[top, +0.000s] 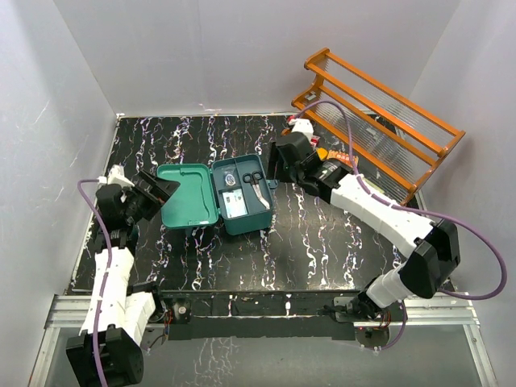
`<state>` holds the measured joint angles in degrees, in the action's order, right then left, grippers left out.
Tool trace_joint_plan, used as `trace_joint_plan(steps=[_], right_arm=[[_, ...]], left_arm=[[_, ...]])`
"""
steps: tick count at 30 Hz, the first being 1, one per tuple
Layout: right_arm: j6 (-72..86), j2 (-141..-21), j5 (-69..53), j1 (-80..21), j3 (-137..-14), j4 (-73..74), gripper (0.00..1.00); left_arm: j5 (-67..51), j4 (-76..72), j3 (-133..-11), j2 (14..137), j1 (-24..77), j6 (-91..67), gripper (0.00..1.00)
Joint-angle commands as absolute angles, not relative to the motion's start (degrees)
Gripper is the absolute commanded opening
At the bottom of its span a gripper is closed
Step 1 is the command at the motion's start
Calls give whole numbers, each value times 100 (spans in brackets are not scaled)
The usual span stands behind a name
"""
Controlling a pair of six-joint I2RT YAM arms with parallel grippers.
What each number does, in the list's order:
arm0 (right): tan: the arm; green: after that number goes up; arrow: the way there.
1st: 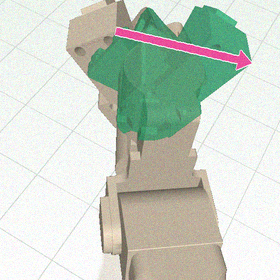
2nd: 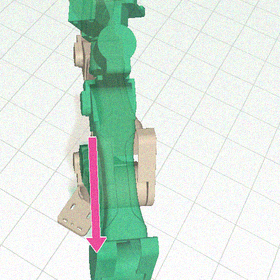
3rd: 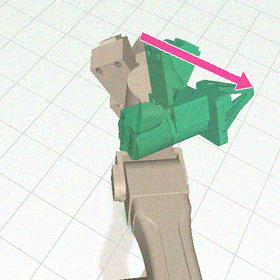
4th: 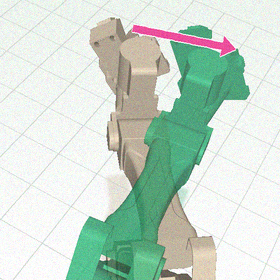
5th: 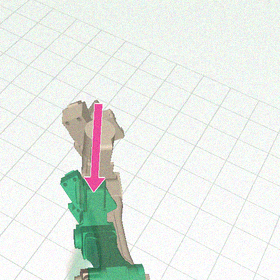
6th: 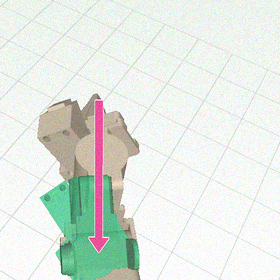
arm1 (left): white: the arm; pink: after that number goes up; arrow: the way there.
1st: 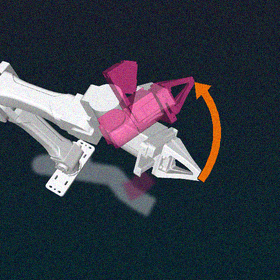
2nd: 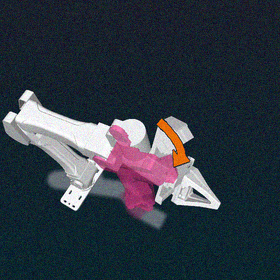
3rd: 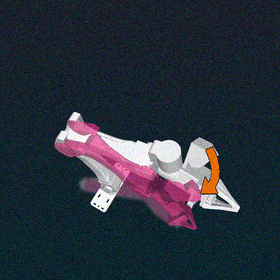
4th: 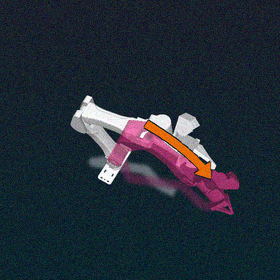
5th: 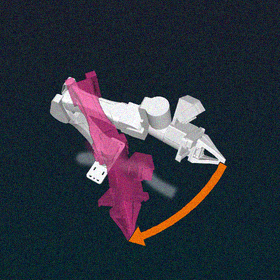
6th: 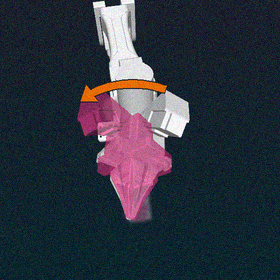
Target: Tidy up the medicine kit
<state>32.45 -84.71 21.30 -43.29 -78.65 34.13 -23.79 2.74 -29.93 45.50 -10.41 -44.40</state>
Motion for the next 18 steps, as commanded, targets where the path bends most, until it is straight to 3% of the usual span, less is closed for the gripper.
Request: trace_joint_plan(steps=[1, 6, 10, 18], right_arm=[[3312, -8246, 1035, -3746, -7439, 2614, 58], [3460, -8213, 83, -3378, -6953, 2032, 58], [3577, -8162, -307, -3121, -6708, 1793, 58], [3503, -8011, -545, -2694, -6436, 1706, 58]], left_arm=[[-3429, 427, -3632, 4838, -1046, -4369, 99], [-4411, 407, -4154, 5430, -1046, -4464, 98], [-5740, -591, -4323, 6097, -1047, -5171, 95], [-5910, -1162, -5050, 6559, -969, -6010, 93]])
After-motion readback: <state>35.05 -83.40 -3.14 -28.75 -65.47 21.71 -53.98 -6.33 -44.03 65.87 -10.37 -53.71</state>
